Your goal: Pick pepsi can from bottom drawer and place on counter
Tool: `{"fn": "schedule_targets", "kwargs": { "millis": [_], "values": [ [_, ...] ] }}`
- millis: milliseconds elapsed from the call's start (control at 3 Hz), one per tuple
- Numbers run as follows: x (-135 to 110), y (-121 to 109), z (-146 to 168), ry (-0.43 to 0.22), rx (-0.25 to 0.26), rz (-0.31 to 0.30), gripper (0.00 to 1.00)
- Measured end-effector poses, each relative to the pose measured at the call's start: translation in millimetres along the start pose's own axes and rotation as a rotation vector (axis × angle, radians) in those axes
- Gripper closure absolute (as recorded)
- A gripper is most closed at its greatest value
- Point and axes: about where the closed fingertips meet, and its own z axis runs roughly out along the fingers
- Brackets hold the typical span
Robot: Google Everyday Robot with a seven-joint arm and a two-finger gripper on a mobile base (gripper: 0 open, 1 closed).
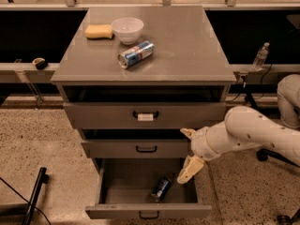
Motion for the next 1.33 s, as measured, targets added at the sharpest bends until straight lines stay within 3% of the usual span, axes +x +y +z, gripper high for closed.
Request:
{"fn": "schedule_targets", "kwargs": {
  "millis": [333, 667, 1000, 1333],
  "values": [
    [26.4, -2.7, 29.8, -0.075, 0.058, -0.007, 0.00],
    [27.4, -6.9, 29.5, -0.076, 0.077, -0.012, 0.00],
    [36.5, -0.4, 43.4, 0.013, 0.070, -0.044, 0.00],
    [68.1, -5.2, 69.6, 0.101, 0.148, -0.190, 0.00]
  ]
}}
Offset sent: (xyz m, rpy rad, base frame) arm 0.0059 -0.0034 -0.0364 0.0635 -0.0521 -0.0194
